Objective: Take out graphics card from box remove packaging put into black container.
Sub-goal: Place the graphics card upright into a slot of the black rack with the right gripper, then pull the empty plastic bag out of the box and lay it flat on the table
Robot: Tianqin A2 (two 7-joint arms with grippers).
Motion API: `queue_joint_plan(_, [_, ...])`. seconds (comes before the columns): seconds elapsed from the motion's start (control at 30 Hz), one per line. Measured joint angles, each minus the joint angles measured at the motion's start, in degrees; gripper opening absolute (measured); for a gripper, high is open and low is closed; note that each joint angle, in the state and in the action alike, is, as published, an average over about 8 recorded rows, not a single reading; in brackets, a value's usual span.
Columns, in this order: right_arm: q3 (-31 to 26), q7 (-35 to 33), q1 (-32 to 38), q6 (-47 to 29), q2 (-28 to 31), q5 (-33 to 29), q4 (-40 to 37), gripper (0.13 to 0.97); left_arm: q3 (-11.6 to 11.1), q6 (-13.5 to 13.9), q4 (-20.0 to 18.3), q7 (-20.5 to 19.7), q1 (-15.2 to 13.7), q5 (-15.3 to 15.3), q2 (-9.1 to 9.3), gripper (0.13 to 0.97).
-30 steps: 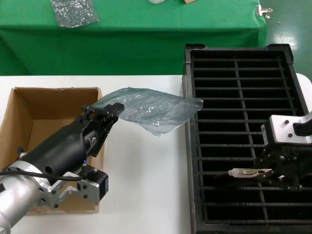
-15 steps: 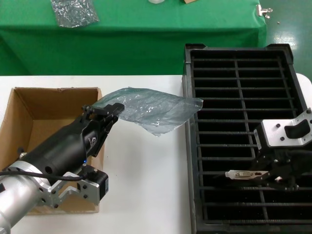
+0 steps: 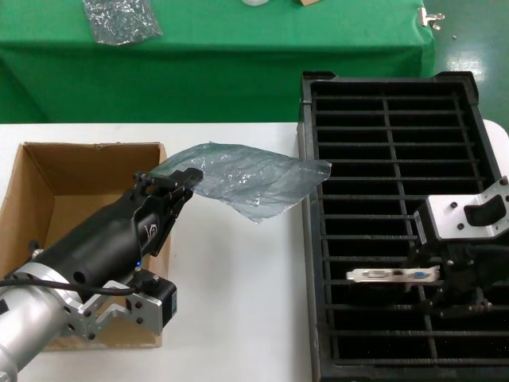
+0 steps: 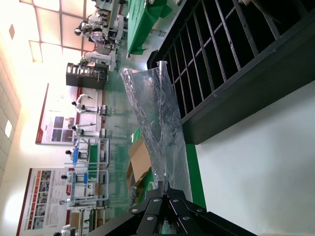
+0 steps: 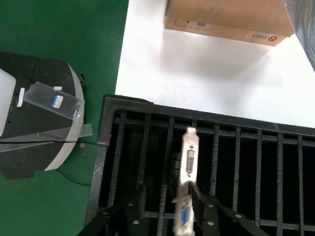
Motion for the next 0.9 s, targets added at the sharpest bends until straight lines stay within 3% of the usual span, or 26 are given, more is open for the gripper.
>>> queue_joint_plan(0.07, [0.00,0.00,0.00,0.00,0.00,0.00,0.00,0.351,0.00,0.00,0.00,0.00,0.00,0.00,0.00,0.139])
queue_joint_plan(0.2, [0.00,0.00,0.00,0.00,0.00,0.00,0.00,0.351,0.00,0.00,0.00,0.00,0.00,0.00,0.00,0.139])
queue_joint_plan(0.53, [0.13,0.24,-0.31,0.28,0.53,0.00,0.59,0.556,0.00,0.00,0.00,0.00,0.00,0.00,0.00,0.139])
queue_joint_plan(0.77, [2.11,2.39,-3.45,3.42,5.58,1.43,5.71,0.735,0.00,0.00,0.00,0.00,0.00,0.00,0.00,0.139])
queue_joint_plan(0.9, [3.86,2.86,-5.65,5.80,10.15,3.67,9.30,0.788,-0.13,0.51,-0.22,-0.59,-0.07,0.23,0.44,0.139])
